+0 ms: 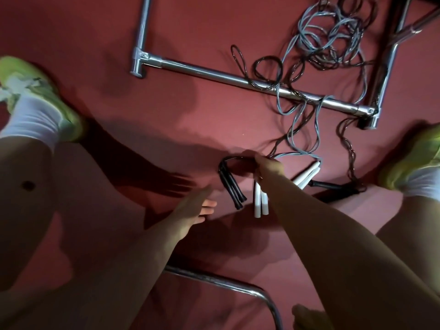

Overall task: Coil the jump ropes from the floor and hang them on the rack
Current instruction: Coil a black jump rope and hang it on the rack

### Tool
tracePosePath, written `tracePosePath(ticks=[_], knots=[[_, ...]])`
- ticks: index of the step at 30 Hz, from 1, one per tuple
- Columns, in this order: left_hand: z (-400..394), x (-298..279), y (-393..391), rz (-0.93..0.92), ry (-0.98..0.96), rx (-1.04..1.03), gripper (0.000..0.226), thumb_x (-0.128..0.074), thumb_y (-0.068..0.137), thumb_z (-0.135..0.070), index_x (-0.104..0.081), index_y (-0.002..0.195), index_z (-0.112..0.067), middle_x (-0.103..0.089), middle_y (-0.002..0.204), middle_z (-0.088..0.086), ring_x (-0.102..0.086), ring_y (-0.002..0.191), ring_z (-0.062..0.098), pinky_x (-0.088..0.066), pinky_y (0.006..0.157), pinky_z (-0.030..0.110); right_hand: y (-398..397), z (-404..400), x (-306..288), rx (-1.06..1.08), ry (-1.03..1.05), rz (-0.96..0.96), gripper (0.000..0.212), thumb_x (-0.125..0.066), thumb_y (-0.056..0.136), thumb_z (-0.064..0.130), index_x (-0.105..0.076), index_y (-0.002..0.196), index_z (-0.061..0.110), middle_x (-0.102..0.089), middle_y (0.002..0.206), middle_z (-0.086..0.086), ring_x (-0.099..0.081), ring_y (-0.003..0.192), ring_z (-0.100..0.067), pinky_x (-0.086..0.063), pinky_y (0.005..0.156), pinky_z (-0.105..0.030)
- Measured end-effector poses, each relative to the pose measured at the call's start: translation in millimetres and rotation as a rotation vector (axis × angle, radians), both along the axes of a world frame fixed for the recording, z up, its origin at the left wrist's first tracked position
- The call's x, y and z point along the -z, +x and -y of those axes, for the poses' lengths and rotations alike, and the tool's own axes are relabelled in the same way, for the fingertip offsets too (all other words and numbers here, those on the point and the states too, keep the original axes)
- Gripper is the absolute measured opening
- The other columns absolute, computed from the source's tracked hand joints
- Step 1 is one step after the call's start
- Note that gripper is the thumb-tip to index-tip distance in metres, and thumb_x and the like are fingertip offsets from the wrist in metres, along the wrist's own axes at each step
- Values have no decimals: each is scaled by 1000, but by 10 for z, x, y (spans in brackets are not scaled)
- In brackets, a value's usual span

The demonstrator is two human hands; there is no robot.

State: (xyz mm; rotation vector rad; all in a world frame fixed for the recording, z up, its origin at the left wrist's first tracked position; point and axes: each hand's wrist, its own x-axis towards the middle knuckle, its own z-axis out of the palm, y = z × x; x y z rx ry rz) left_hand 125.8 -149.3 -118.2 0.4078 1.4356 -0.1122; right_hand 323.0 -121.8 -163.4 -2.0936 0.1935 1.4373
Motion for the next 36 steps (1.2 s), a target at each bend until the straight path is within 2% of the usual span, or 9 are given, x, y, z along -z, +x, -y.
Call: tracePosePath(ticks=[6, 8, 10, 13, 18, 23, 28, 33, 36], knots=[[-202, -252, 101, 13, 229, -164, 19, -41, 101, -23, -53, 86, -21, -69, 60, -12, -64, 61, -1, -50, 61, 16, -152, -170, -507, -313, 118, -174, 17, -51, 96, 9, -54, 81, 18, -58, 80, -3, -59, 64, -11, -50, 62, -26], [-280, -408, 98, 11, 340, -242, 36, -45, 99, -38, -59, 112, -7, -72, 103, 14, -65, 103, 19, -51, 92, 27, -204, -171, -891, -243, 219, -310, 17, -45, 100, 13, -49, 83, 17, -67, 83, -8, -68, 63, -14, -54, 59, -27], [-368, -576, 101, -63, 498, -358, 45, -40, 100, -39, -49, 133, -10, -51, 139, 9, -48, 129, 18, -37, 108, 30, -215, -143, -1282, -168, 304, -407, 19, -39, 102, 17, -46, 85, 16, -73, 80, -7, -71, 66, -16, -55, 57, -25], [-572, -1084, 180, 61, 665, -345, 48, -29, 100, -45, -57, 123, -14, -59, 115, -5, -63, 92, 1, -48, 70, 16, -175, -126, -1927, -56, 440, -465, 21, -36, 103, 19, -51, 90, 12, -74, 76, -3, -72, 67, -13, -55, 53, -22], [-691, -2019, 179, 161, 890, -61, 64, -16, 86, -69, -72, 88, -38, -66, 113, -12, -56, 113, 11, -35, 106, 38, -202, -52, -2864, 20, 626, -410, 17, -38, 102, 22, -49, 105, 11, -74, 73, -2, -71, 63, -12, -55, 52, -22], [-428, -2595, 239, 448, 832, 6, 73, -9, 99, -50, -69, 74, -18, -69, 71, -5, -56, 66, 17, -42, 66, 30, -180, 136, -3555, 112, 734, -392, 26, -37, 103, 24, -55, 103, 6, -73, 70, 0, -69, 59, -8, -54, 51, -19], [-9, -3182, 252, 662, 767, -1, 56, -38, 84, -59, -61, 83, -9, -71, 67, 2, -67, 64, 11, -50, 68, 29, -41, 402, -4259, 230, 902, -413, 30, -38, 103, 24, -55, 115, 3, -73, 71, -4, -70, 58, -11, -54, 49, -19], [286, -3646, 194, 663, 817, -21, 2, -53, 88, -4, -54, 89, -6, -58, 53, -1, -62, 51, 14, -55, 56, 25, 73, 604, -4710, 252, 961, -345, 27, -36, 104, 24, -56, 102, 5, -70, 62, -3, -69, 54, -12, -55, 47, -20], [405, -3878, 141, 600, 851, 61, 7, -51, 93, -1, -52, 89, -7, -56, 55, 0, -57, 46, 14, -52, 53, 28, 147, 755, -4763, 237, 921, -254, 23, -35, 103, 21, -50, 89, 12, -70, 63, -4, -70, 56, -16, -54, 46, -23]])
